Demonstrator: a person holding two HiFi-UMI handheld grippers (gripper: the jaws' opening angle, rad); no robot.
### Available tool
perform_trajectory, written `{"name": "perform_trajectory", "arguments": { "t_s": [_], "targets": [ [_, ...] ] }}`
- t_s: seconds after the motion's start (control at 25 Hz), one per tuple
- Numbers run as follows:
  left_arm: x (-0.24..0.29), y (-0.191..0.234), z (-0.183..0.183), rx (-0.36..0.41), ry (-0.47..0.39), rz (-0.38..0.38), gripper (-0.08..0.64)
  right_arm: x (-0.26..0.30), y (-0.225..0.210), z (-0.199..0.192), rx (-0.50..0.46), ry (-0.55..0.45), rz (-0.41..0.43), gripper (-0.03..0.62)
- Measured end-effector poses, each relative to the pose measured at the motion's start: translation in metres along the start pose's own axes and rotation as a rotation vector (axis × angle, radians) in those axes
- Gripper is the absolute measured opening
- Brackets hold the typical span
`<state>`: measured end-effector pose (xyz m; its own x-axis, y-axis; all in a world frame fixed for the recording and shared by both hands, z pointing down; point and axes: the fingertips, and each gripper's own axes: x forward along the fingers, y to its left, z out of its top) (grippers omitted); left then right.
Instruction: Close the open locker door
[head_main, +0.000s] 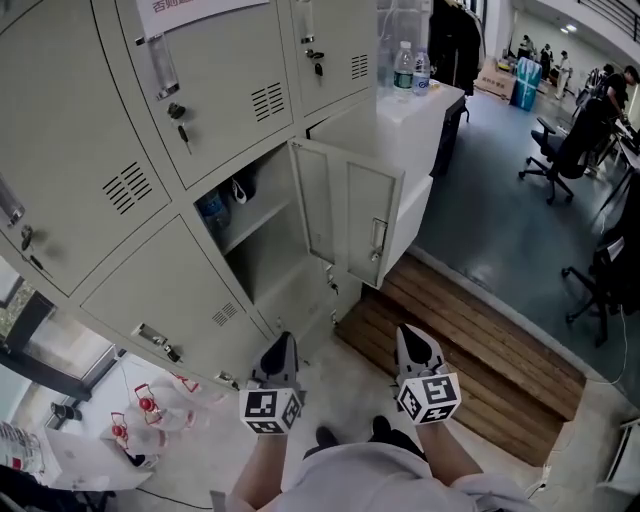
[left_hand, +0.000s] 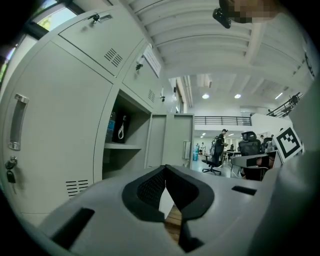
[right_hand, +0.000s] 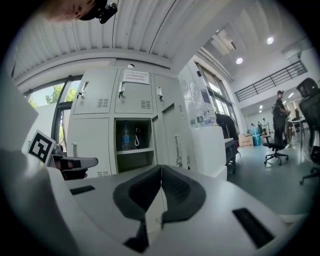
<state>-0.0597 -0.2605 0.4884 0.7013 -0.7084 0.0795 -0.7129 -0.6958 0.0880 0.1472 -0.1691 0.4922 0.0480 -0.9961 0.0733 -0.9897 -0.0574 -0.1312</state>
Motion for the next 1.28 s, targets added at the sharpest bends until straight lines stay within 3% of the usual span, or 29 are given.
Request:
{"name": "perform_trajectory", "arguments": {
  "t_s": [0.44, 0.84, 0.92, 1.28],
  "targets": [
    [0.036, -0.022, 0.017, 0.013, -0.023, 0.068, 0.008, 0.044, -0.037, 0.023, -0.017, -0.004, 0.091, 0.012],
    [0.044, -0.024, 0.014, 0.001, -0.021, 0.094, 0.008, 0.069, -0.034, 0.044, -0.051, -0.043, 0.185, 0.021],
    [0.045, -0.024, 0.015, -0.003, -0.022, 0.094, 0.007, 0.077, -0.032, 0.052, -0.057, -0.055, 0.215, 0.138],
    [0.043, -0.016, 0.007, -0.019, -0.012, 0.108, 0.008, 0.126, -0.051, 0.072, -0.105, -0.061, 0.182, 0.172]
  ]
}}
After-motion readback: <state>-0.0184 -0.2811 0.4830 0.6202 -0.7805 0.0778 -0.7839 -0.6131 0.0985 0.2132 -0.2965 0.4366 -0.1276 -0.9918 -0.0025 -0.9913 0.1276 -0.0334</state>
